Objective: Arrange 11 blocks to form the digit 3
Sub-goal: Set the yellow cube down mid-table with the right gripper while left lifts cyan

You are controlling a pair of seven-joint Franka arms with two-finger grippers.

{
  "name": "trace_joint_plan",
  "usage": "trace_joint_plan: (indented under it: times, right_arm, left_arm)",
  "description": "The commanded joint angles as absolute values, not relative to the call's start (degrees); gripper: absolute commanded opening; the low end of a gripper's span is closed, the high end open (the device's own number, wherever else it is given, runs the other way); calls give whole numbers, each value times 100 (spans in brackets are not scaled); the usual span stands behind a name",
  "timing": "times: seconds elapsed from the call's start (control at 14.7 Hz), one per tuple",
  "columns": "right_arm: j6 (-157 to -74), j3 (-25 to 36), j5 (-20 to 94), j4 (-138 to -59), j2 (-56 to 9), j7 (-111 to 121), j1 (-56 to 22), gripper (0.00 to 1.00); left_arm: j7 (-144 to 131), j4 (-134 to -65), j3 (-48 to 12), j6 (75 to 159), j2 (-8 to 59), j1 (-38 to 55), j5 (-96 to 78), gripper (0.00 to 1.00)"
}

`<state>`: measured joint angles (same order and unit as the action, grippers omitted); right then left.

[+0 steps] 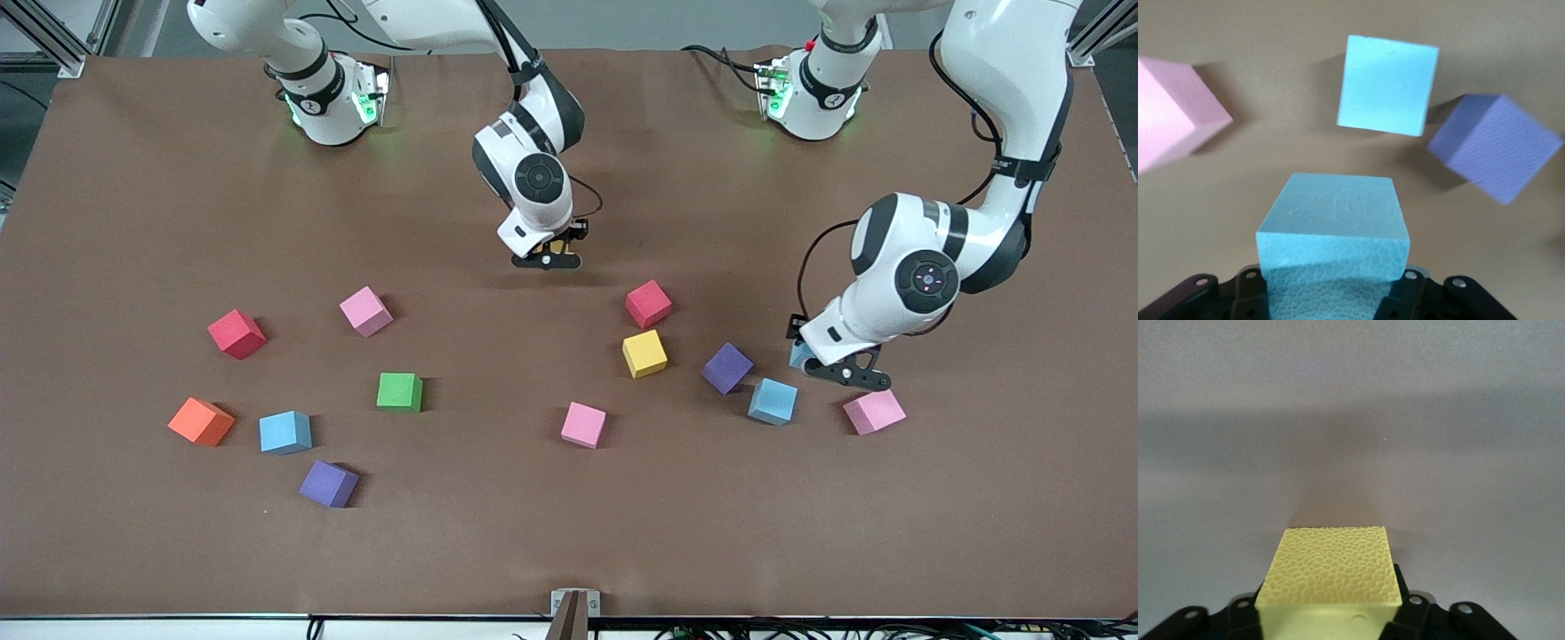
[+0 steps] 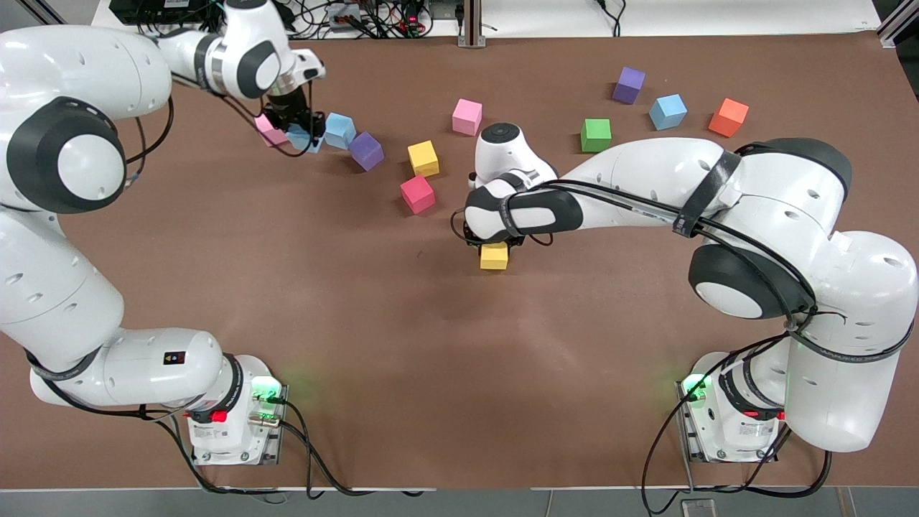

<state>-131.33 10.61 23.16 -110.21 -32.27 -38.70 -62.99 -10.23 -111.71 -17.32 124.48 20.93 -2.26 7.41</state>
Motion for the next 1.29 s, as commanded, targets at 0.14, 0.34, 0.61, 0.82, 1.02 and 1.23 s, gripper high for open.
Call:
trace_joint_plan:
  times: [0.14, 0.34, 0.61, 0.82, 1.02, 1.23]
  right_arm:
    - [-12938, 1125, 2338, -10855, -3287, -3990, -6311, 100]
    - [-12657, 1160, 2329, -10723, -3235, -3990, -6293, 100]
    - [-11930, 1415, 2347, -10119, -3138, -4087, -6083, 100]
    - [-10586, 1625, 2286, -9371, -3111, -4017, -5661, 100]
    - [-10152, 2151, 1742, -9088, -3111, -3999, -5616, 100]
    - [-10195, 2478, 1679, -9044, -3111, -3650, -5258, 100]
  left_arm:
    - [-3361, -10697, -2108, 11796, 2083, -237, 650, 20]
    - [-4366, -10679, -2223, 11751, 2127, -229, 581, 18]
    - [-5745, -10679, -2259, 11751, 2144, -194, 26, 13]
    - [-6589, -10661, -2285, 11777, 2232, -10, 35, 10]
    - [-7127, -10504, -2285, 11786, 2320, 123, 44, 7]
    - [-8047, -10266, -2294, 11760, 2434, 123, 18, 1]
